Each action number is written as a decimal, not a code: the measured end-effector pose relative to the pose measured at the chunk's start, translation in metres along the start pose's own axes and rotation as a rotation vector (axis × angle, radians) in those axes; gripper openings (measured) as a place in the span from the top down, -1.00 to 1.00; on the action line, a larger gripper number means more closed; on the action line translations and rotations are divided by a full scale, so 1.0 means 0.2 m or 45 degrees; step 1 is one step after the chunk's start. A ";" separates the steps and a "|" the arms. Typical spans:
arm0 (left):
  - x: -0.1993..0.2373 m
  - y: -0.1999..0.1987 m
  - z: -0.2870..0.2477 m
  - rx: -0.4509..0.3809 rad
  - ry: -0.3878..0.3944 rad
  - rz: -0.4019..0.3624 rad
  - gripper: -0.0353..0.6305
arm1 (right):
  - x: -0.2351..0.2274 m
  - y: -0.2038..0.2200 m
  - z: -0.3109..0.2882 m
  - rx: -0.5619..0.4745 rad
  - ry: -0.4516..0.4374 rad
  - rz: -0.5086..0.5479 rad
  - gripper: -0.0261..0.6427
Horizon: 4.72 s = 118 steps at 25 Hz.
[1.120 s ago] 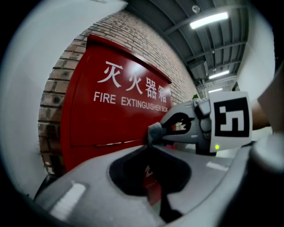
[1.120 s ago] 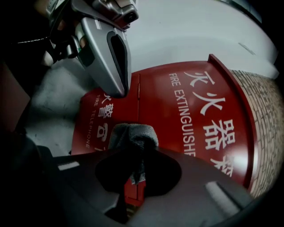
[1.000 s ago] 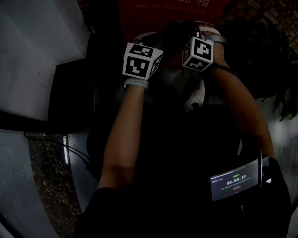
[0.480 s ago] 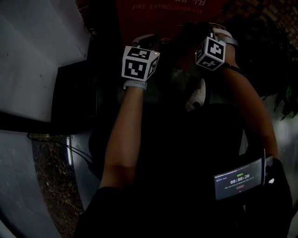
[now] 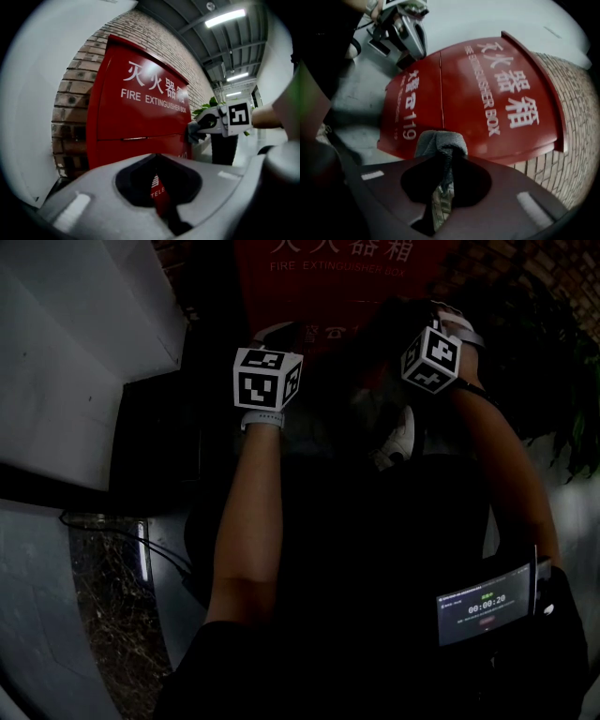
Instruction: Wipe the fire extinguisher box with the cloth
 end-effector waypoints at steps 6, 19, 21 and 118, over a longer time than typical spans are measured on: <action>0.18 -0.06 0.13 -0.029 -0.128 0.026 0.88 | -0.03 -0.47 0.13 -0.232 0.035 0.016 0.83; 0.44 -0.05 0.28 -0.070 -0.229 0.139 0.88 | -0.02 -1.20 0.04 -0.431 0.066 0.067 0.83; 0.48 -0.04 0.28 -0.082 -0.233 0.168 0.88 | -0.02 -1.25 0.02 -0.435 0.097 0.083 0.83; 0.32 0.14 0.18 -0.025 -0.306 0.012 0.88 | 0.07 -0.96 0.07 -0.375 0.129 -0.005 0.83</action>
Point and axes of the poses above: the fingertips, and each gripper's own axes: z backward along the fingers, x to its left, y out of its underside, the point moved 2 cm from there along z, backward along the fingers, and after that the axes turned 13 degrees about z, right-handed, at the moved point
